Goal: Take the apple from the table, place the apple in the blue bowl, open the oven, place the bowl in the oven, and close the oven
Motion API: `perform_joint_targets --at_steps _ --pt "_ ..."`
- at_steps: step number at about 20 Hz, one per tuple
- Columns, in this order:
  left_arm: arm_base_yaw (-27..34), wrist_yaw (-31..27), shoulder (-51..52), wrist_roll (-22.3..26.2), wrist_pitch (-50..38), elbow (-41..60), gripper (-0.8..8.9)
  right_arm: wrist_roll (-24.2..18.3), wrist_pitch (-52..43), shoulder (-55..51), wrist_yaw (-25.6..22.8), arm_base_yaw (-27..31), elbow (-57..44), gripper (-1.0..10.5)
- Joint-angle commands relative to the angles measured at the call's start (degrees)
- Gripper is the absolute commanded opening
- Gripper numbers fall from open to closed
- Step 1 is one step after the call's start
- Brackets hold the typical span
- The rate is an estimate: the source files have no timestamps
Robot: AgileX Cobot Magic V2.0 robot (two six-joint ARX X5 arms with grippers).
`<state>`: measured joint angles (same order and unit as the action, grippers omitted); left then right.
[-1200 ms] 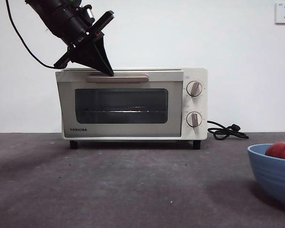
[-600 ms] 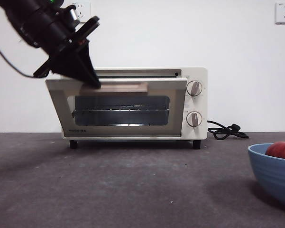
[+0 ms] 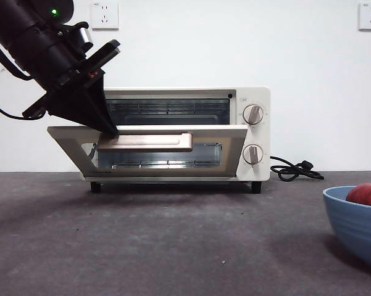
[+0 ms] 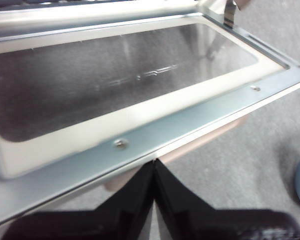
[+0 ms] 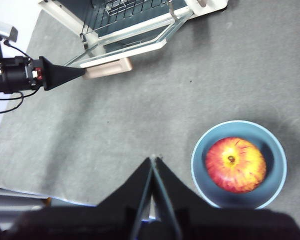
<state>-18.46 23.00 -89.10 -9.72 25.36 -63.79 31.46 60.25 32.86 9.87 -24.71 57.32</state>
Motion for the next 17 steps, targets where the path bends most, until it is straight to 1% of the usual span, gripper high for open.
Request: perform_joint_targets --at_steps 1,4,6,8,11,13,15,17 --pt "-1.5 -0.7 -0.1 -0.4 -1.4 1.6 -0.06 -0.6 -0.2 -0.1 -0.3 -0.1 0.1 0.0" --pt "-3.0 -0.9 -0.1 -0.6 -2.3 2.8 -0.06 -0.6 -0.2 -0.1 -0.4 -0.1 0.1 0.0" --pt "-3.8 -2.1 -0.1 -0.7 -2.5 3.2 -0.06 -0.7 -0.2 -0.1 -0.5 -0.1 0.1 0.0" --pt "-4.6 -2.1 -0.1 -0.7 -2.3 3.2 -0.06 -1.2 -0.2 -0.1 -1.4 -0.1 0.1 0.0" --pt "-6.4 -2.0 0.8 -0.5 -0.5 3.2 -0.06 -1.1 0.8 -0.1 -2.8 -0.1 0.1 0.0" --pt "-7.9 -2.1 2.6 -0.2 0.6 3.2 -0.06 -1.1 3.1 0.3 -3.5 -0.1 0.1 0.0" --pt "-9.0 -2.1 5.4 -0.1 1.5 3.2 -0.06 -1.2 6.4 1.7 -5.2 -0.1 0.1 0.0" --pt "-10.0 -2.1 8.9 0.0 2.9 3.2 -0.06 -1.7 9.7 4.1 -8.2 -0.1 0.1 0.0"
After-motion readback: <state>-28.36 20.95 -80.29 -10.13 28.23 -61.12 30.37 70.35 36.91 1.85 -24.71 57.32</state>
